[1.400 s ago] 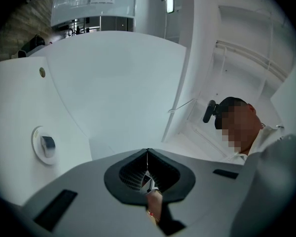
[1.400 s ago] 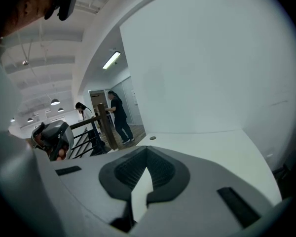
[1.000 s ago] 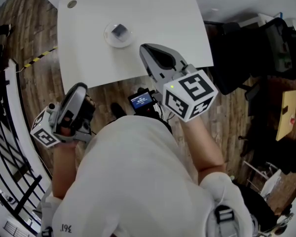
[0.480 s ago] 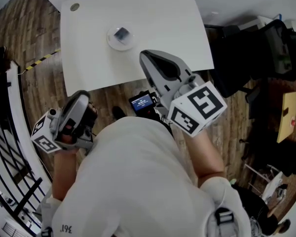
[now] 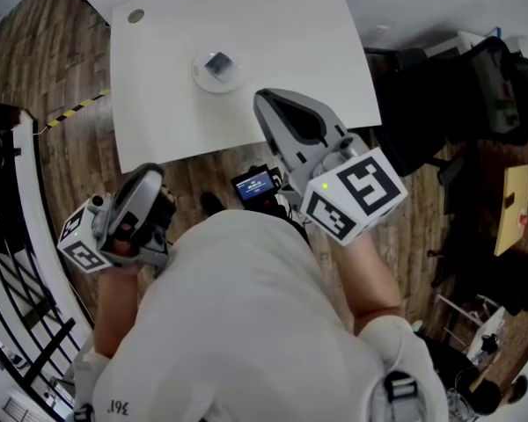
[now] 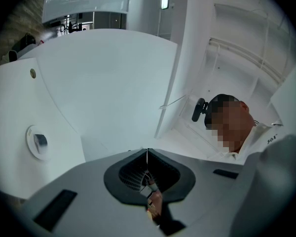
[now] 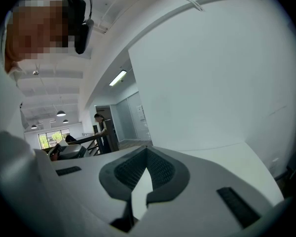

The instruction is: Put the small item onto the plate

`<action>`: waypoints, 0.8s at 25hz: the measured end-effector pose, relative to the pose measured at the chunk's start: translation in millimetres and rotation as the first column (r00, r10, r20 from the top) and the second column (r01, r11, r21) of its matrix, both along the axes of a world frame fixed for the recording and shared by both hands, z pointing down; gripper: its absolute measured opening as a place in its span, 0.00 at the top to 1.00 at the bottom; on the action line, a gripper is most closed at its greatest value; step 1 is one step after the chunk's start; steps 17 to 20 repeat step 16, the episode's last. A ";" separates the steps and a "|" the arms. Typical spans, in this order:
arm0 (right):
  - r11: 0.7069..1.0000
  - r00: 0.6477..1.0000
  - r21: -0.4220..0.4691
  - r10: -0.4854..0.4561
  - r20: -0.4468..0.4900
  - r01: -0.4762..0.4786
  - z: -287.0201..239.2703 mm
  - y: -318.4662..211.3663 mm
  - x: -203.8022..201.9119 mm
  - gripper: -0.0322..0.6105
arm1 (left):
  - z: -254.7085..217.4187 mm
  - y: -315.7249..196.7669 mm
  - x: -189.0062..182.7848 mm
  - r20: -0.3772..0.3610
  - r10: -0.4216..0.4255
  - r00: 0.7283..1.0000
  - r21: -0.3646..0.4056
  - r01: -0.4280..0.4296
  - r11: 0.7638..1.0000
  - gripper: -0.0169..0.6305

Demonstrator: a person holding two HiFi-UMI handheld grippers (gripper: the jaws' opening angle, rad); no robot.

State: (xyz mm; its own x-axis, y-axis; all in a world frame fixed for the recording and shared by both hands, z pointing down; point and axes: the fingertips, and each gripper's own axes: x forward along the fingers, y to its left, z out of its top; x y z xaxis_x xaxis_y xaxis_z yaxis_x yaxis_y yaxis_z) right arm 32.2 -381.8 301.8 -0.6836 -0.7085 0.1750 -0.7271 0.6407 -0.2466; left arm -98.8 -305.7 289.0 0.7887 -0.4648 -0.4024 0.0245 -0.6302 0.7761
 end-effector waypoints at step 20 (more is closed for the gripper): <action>0.999 1.000 -0.032 0.017 0.019 -0.016 9.2 -3.1 1.9 0.95 | 10.9 0.4 1.3 -0.008 -0.001 1.000 -0.034 0.001 0.999 0.96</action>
